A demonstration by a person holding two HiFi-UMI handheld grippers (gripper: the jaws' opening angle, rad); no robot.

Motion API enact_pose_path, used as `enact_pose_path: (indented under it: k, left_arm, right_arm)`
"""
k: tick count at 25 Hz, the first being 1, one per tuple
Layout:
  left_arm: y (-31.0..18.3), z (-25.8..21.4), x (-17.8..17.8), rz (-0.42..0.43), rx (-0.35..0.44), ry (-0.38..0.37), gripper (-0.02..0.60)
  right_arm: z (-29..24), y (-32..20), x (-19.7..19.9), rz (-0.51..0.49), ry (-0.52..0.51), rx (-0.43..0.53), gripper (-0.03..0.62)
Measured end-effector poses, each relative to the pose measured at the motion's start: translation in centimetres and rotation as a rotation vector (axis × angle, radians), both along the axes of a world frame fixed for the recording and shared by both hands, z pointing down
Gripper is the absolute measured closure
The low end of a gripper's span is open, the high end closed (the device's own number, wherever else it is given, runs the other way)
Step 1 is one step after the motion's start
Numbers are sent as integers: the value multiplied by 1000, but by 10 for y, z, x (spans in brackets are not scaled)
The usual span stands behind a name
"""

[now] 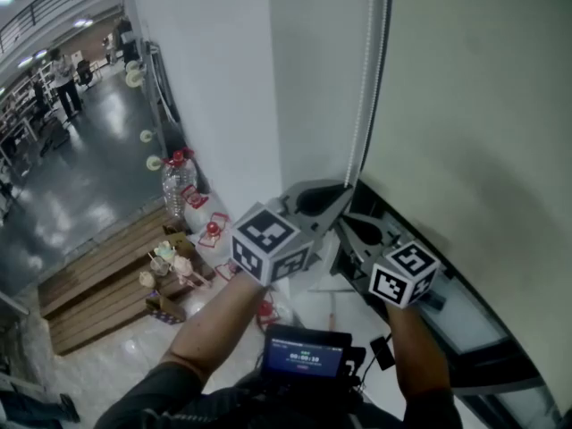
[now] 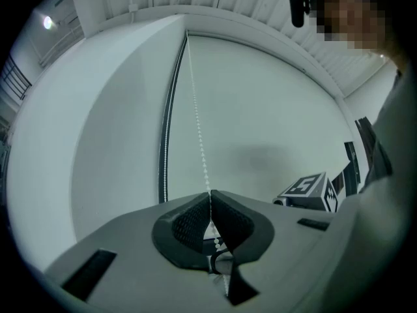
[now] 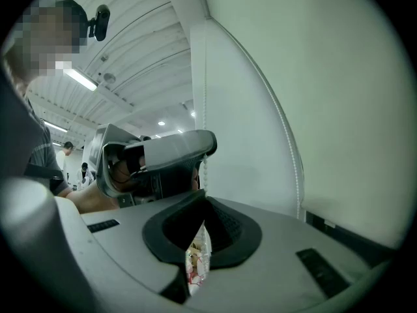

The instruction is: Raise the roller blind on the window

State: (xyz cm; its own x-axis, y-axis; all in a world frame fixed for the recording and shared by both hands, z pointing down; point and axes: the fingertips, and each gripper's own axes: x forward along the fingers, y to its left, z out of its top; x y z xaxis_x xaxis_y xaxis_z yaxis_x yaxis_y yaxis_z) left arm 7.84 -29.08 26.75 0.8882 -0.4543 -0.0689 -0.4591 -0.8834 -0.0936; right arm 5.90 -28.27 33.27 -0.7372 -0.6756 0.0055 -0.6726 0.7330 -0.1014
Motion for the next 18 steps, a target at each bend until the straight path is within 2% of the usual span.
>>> enact_pose_path:
  k: [7, 18]
  left_arm:
    - [-2, 41, 0, 5, -41, -29, 580]
    - [2, 69, -2, 12, -77, -23, 583]
  right_arm:
    - [39, 0, 0, 21, 12, -68, 579]
    - [68, 2, -1, 29, 31, -108, 579]
